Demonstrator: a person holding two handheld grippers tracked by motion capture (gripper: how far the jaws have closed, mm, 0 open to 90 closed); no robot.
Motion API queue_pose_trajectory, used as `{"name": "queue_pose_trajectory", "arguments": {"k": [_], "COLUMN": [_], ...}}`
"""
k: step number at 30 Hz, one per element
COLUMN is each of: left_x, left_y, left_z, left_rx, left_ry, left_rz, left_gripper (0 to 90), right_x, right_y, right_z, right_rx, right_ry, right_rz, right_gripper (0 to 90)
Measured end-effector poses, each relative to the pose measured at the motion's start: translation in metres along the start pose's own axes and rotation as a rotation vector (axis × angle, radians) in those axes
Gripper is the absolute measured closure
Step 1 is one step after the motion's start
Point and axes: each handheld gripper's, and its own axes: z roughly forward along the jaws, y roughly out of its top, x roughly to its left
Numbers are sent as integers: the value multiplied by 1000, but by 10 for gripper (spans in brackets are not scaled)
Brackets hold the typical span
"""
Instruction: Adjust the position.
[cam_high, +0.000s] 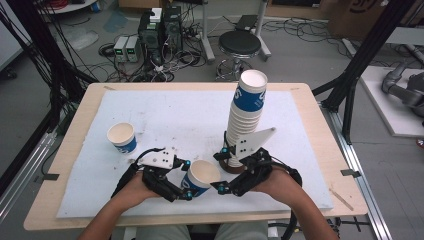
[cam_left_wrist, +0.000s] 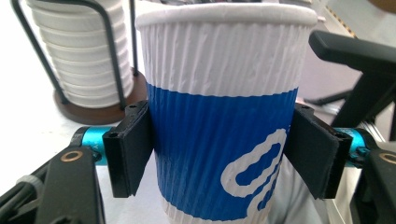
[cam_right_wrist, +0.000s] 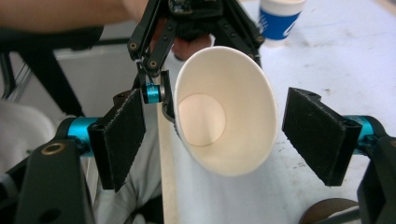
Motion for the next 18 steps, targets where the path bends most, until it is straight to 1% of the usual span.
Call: {"name": "queue_pose_trajectory", "arguments": {"k": [2,3,4,5,6,7,8,10,13,14,16,17,18], "left_x": [1,2,3,3,4,5,5,6,7,7,8,8,8], "left_y": [-2,-4,-5,-7,-8,-9,-10,-12,-14,-15,-17,-18,-19], "left_z": [-3,-4,-6,-8,-9,-12,-13,-16,-19,-20,-21,-22,-22], "left_rx": [-26,-47,-59,-89,-106,-127,-147,-170,-197,-204,-220,-230,-240], "left_ry": [26,46,56,73,82,96,107,136,164,170,186,191,197], "left_rz": [-6,-9,-7,-16,-18,-19,-25,-24,-22,-23,-20,-23,-25], "left_gripper": [274,273,272,272,272,272,272,272,272,272,272,272,272], "right_x": [0,0,0,0,0,0,0,0,1,0,1,1,1], "right_y": [-4,-6,-10,-12,-15,-17,-22,-29,-39,-43,-49,-53,-56], "right_z": [-3,-4,-6,-7,-9,-11,-12,-16,-20,-21,-24,-26,-28], "right_rx": [-27,-42,-61,-74,-94,-101,-113,-133,-163,-172,-190,-204,-211], "right_ry": [-20,-28,-43,-52,-67,-72,-87,-108,-130,-134,-159,-168,-180], "right_rz": [15,20,27,27,35,44,50,63,87,93,103,115,117], "right_gripper": [219,219,219,219,218,218,219,218,219,218,218,219,219]}}
